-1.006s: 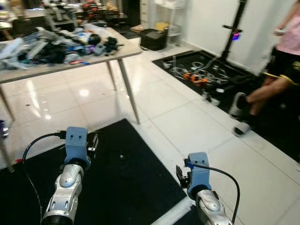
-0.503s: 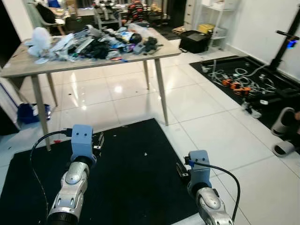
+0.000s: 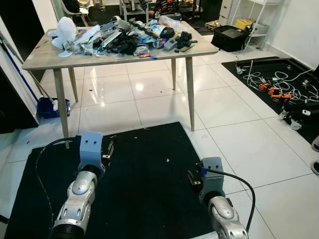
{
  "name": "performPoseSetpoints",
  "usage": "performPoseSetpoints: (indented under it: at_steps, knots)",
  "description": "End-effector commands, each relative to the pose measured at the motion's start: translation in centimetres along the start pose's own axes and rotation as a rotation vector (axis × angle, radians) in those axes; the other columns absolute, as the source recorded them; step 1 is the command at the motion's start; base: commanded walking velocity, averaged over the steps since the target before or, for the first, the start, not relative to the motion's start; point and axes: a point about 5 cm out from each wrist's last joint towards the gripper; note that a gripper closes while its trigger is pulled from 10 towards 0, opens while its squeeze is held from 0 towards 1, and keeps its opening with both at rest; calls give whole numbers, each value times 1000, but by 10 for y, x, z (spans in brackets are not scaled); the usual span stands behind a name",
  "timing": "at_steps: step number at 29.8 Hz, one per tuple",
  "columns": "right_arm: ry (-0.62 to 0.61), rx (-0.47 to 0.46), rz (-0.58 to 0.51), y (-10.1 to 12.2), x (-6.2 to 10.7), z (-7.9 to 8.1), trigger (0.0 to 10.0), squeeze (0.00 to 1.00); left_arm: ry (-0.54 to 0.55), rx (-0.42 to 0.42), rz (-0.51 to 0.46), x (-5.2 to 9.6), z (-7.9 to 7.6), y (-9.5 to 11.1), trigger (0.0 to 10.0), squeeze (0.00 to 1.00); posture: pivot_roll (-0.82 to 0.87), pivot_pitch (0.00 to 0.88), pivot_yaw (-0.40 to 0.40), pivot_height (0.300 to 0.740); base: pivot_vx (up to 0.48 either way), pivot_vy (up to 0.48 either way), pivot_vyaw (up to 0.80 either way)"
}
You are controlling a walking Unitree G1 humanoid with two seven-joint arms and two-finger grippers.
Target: Picking trash to rubbish bin
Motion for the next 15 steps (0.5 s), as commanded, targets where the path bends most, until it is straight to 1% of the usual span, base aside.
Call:
performPoseSetpoints:
  at_steps: [1,15]
  knots:
    - [1,-8,30,-5,1,0,10000,0,-7,-1,-9,-1,-3,3,10000,0,3,48,4,740,0,0,800]
    - [3,-7,31,-4,0,0,10000,0,-7,9,-21,-1,-3,6,10000,0,5,54,1,740,0,0,800]
Point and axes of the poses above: a point about 5 cm out from each wrist's last joint towards the gripper, its own x axis pointing back from the gripper into the wrist, its own y axis along the axis of the wrist's last joint, z = x × y, and after that the axes turned 2 degrees about x, right-handed
